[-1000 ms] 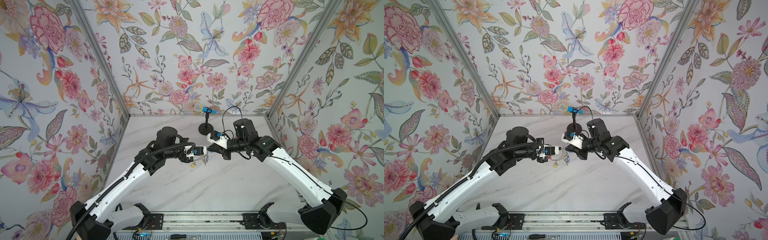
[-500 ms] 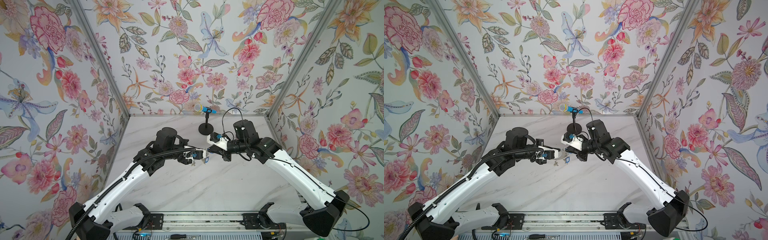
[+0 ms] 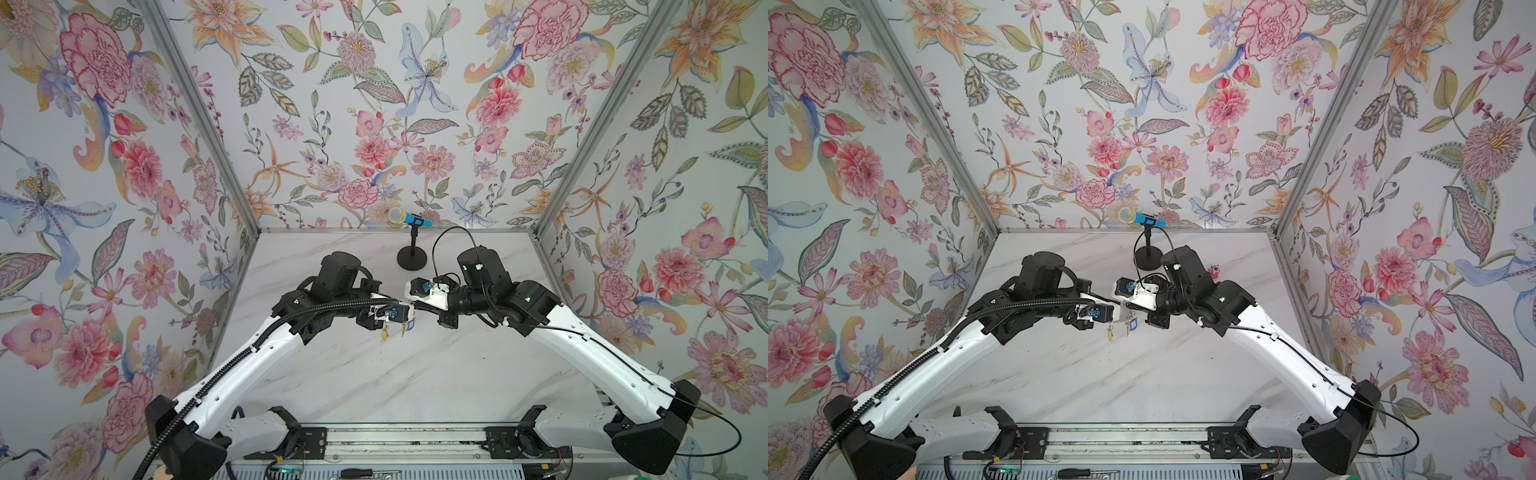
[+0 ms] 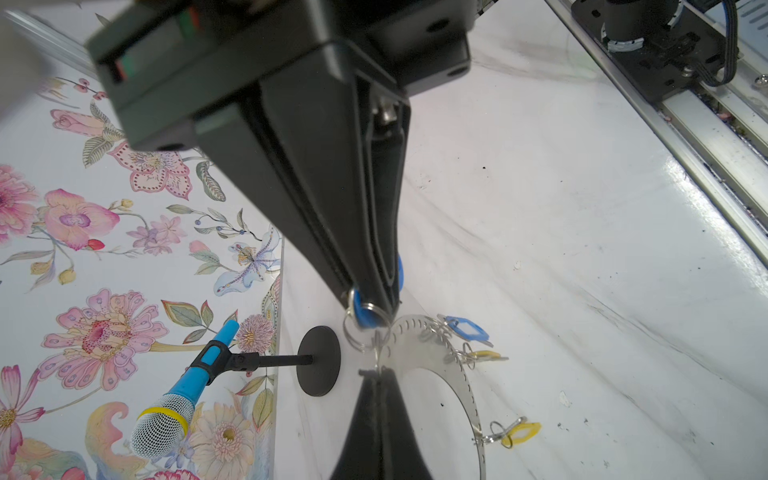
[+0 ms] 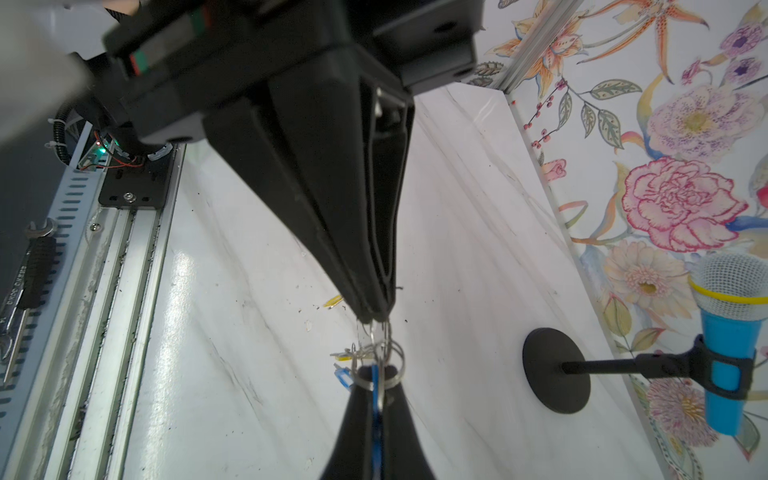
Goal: Remove the keys from the keyring
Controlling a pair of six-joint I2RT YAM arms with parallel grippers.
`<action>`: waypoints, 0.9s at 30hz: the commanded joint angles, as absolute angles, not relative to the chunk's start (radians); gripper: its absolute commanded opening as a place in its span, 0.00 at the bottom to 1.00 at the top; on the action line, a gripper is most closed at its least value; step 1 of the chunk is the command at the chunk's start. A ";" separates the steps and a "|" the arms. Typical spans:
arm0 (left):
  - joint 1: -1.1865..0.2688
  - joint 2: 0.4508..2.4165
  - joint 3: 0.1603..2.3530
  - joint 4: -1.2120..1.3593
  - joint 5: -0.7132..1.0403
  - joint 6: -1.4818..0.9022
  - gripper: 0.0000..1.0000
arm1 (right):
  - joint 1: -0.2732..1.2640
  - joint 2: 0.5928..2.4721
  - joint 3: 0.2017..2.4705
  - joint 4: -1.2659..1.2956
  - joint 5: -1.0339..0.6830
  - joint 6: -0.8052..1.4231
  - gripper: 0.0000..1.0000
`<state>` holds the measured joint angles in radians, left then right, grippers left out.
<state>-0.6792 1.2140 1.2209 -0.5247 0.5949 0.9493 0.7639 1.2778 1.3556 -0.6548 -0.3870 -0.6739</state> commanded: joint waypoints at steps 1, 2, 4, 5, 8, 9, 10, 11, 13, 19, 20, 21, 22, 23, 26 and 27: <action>-0.680 1.214 1.257 -0.570 0.603 0.980 0.00 | 0.761 1.260 1.406 -0.655 -0.365 -0.696 0.00; -0.680 1.214 1.257 -0.573 0.600 0.982 0.00 | 0.759 1.261 1.411 -0.655 -0.373 -0.697 0.00; -0.680 1.216 1.255 -0.577 0.582 0.985 0.00 | 0.758 1.260 1.418 -0.655 -0.397 -0.695 0.00; -0.681 1.216 1.257 -0.578 0.581 0.985 0.00 | 0.755 1.259 1.419 -0.655 -0.407 -0.694 0.00; -0.682 1.214 1.257 -0.574 0.591 0.985 0.00 | 0.737 1.263 1.426 -0.656 -0.422 -0.685 0.00; -0.684 1.215 1.256 -0.574 0.584 0.989 0.00 | 0.730 1.265 1.428 -0.656 -0.426 -0.682 0.00; -0.686 1.216 1.255 -0.575 0.574 0.992 0.00 | 0.725 1.267 1.429 -0.658 -0.430 -0.681 0.00; -0.690 1.218 1.255 -0.579 0.569 0.995 0.00 | 0.723 1.271 1.434 -0.661 -0.428 -0.680 0.00; -0.697 1.222 1.258 -0.578 0.576 0.994 0.00 | 0.717 1.282 1.438 -0.669 -0.411 -0.680 0.00; -0.711 1.206 1.268 -0.570 0.631 0.989 0.00 | 0.661 1.309 1.438 -0.680 -0.424 -0.676 0.00; -0.711 1.200 1.267 -0.565 0.645 0.986 0.00 | 0.656 1.313 1.438 -0.680 -0.425 -0.675 0.00; -0.713 1.196 1.267 -0.564 0.654 0.985 0.00 | 0.654 1.318 1.439 -0.680 -0.429 -0.674 0.00; -0.713 1.194 1.268 -0.561 0.658 0.983 0.00 | 0.654 1.322 1.439 -0.681 -0.434 -0.673 0.00; -0.712 1.191 1.270 -0.560 0.667 0.979 0.00 | 0.653 1.326 1.439 -0.680 -0.437 -0.673 0.00; -0.710 1.181 1.267 -0.532 0.690 0.959 0.00 | 0.627 1.335 1.432 -0.680 -0.439 -0.671 0.00; -0.710 1.175 1.261 -0.509 0.701 0.943 0.00 | 0.619 1.338 1.427 -0.680 -0.443 -0.670 0.00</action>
